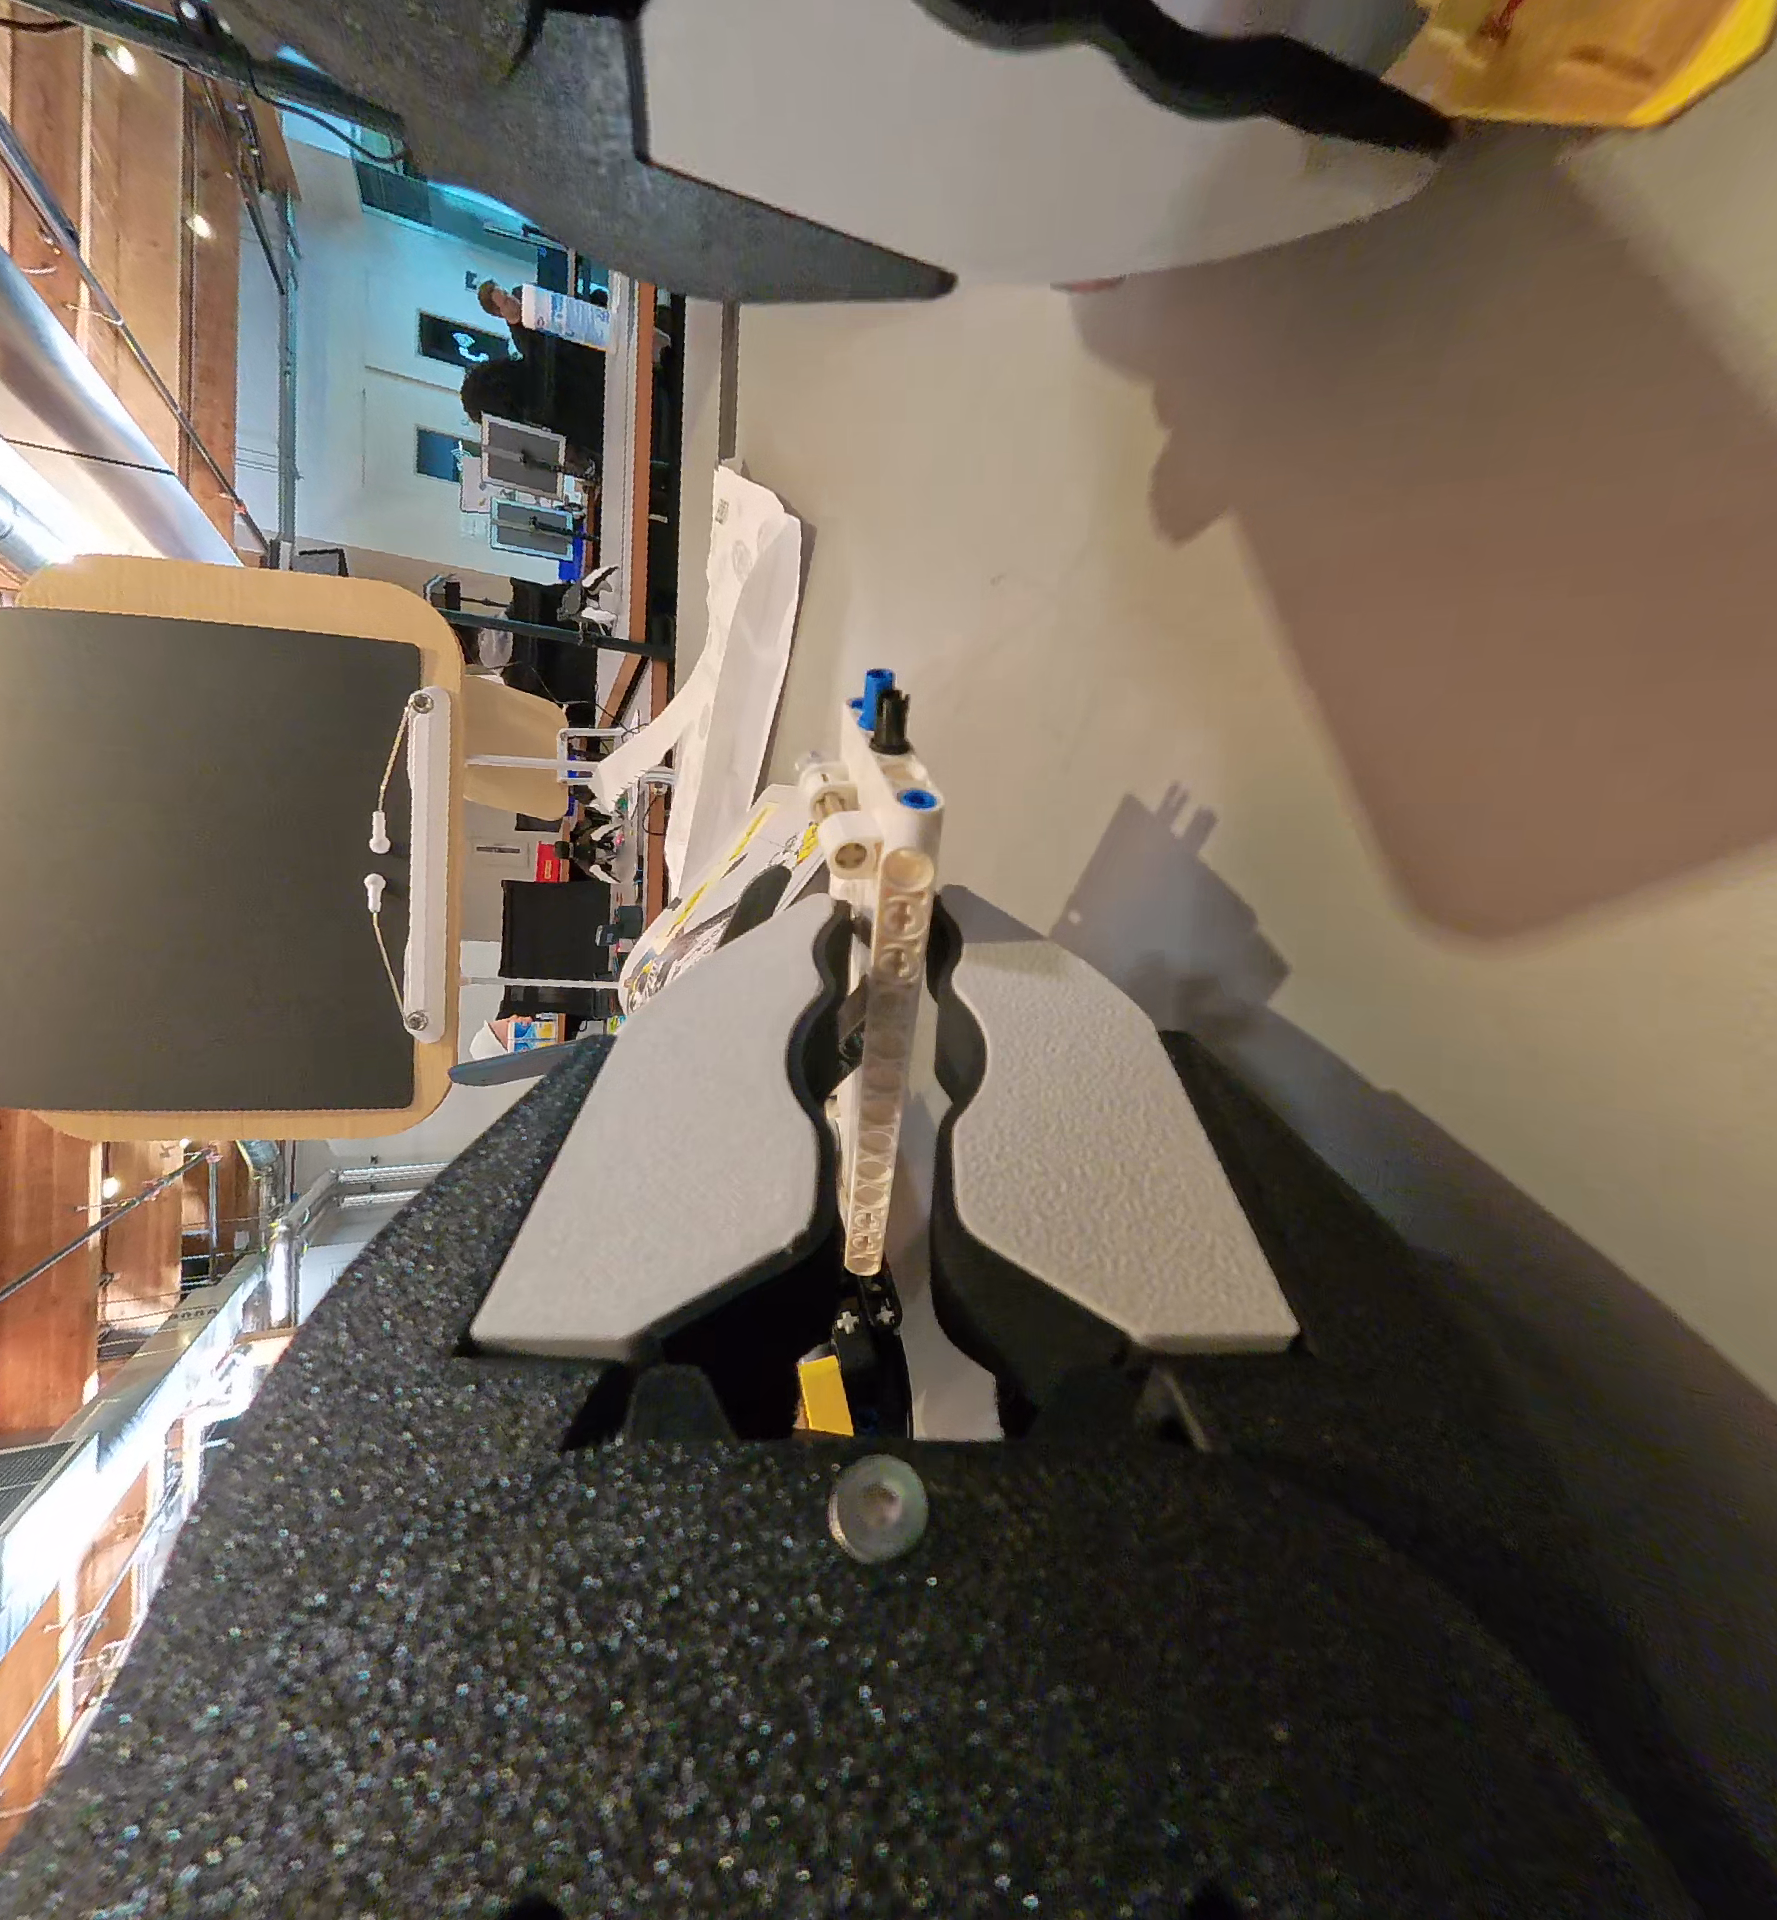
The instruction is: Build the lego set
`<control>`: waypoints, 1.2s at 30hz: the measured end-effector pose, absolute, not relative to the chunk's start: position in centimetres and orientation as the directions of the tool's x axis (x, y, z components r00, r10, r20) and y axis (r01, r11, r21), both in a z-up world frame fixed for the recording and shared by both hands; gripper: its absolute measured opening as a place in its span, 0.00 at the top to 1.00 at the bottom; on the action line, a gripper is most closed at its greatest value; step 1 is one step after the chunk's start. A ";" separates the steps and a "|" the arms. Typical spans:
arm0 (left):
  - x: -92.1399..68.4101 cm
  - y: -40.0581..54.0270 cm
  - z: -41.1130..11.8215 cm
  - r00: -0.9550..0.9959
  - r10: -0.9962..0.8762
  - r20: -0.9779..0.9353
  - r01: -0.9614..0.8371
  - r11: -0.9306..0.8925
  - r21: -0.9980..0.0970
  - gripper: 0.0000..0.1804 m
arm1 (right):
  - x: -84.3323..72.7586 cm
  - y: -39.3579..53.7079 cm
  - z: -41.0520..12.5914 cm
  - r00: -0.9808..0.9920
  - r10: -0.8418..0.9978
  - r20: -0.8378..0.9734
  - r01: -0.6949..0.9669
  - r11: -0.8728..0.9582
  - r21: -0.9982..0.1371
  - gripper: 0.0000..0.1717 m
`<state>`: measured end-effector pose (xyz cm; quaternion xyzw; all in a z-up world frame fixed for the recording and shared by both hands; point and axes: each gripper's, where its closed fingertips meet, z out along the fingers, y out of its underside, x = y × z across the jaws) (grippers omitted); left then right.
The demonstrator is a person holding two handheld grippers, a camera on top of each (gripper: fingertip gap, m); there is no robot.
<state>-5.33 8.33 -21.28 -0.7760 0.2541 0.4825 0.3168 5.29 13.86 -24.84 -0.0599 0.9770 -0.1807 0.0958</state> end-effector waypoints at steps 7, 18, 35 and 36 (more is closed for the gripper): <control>-5.4 8.3 -21.1 0.409 -0.083 -0.909 -0.699 -0.668 -0.254 0.93 | 4.7 15.0 -25.5 -0.978 -0.185 -0.093 -0.145 0.934 -0.327 0.93; -5.4 8.3 -21.1 0.415 -0.082 -0.906 -0.697 -0.669 -0.258 0.93 | 5.7 15.2 -25.8 -0.980 -0.194 0.038 -0.196 0.929 -0.315 0.93; -5.2 8.5 -21.3 0.403 -0.102 -0.909 -0.705 -0.669 -0.238 0.93 | 6.5 13.6 -25.9 -0.975 -0.219 0.032 -0.218 0.924 -0.314 0.94; -5.2 8.5 -21.4 0.402 -0.104 -0.910 -0.706 -0.669 -0.235 0.93 | 6.6 13.7 -25.9 -0.979 -0.205 0.013 -0.200 0.932 -0.303 0.96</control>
